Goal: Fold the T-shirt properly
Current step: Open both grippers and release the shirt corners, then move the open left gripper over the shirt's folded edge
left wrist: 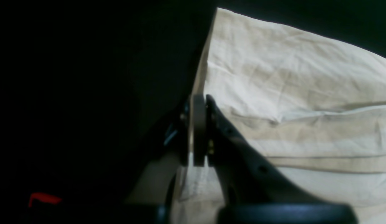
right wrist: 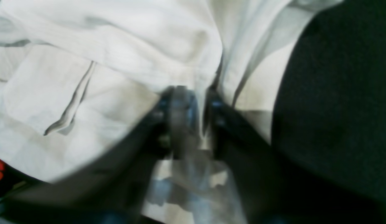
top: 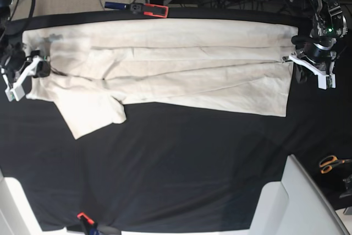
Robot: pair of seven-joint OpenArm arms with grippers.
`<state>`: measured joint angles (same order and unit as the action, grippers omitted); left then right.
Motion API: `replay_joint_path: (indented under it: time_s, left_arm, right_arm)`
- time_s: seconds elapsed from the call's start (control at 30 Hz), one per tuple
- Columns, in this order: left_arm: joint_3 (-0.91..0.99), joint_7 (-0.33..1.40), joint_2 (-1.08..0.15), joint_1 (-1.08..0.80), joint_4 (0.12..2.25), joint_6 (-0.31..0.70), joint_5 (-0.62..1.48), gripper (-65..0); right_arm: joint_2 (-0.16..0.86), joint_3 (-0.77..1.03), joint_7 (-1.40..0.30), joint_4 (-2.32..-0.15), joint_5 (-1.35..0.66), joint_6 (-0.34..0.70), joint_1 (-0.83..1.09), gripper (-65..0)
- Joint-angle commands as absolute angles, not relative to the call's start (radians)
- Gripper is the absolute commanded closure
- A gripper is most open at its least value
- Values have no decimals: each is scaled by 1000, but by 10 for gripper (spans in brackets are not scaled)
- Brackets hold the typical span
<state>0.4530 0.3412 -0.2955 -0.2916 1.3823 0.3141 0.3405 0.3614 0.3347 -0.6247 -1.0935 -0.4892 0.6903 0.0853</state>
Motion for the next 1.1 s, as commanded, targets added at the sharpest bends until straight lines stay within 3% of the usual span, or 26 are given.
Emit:
replay_joint_path:
  time_s: [0.0, 0.1, 0.27, 0.4, 0.6, 0.77, 0.83, 1.07]
  left_arm:
    - [456, 318, -311, -289, 1408, 315, 354, 0]
    - [450, 323, -311, -288, 1419, 320, 355, 0]
    - [461, 325, -262, -295, 1478, 320, 355, 0]
    - [450, 340, -249, -306, 1534, 320, 351, -18]
    - [470, 562, -228, -282, 1590, 320, 490, -138]
    - [483, 572, -228, -277, 1584, 320, 539, -293]
    - [483, 585, -229, -277, 1584, 320, 541, -324]
    - [483, 691, -131, -282, 1547, 320, 613, -323]
  right_arm:
    - [381, 344, -608, -1113, -506, 698, 84, -264]
    - [375, 361, -608, -1148, -510, 698, 111, -419]
    - [314, 492, -608, -1303, -510, 698, 180, -530]
    - [271, 549, -608, -1460, -510, 698, 232, -522]
    - [259, 558, -608, -1521, -510, 698, 248, -522]
    - [259, 556, -608, -1517, -510, 698, 248, -522]
    - [259, 559, -608, -1515, -509, 698, 254, -522]
    - [259, 556, -608, -1515, -509, 698, 260, -522]
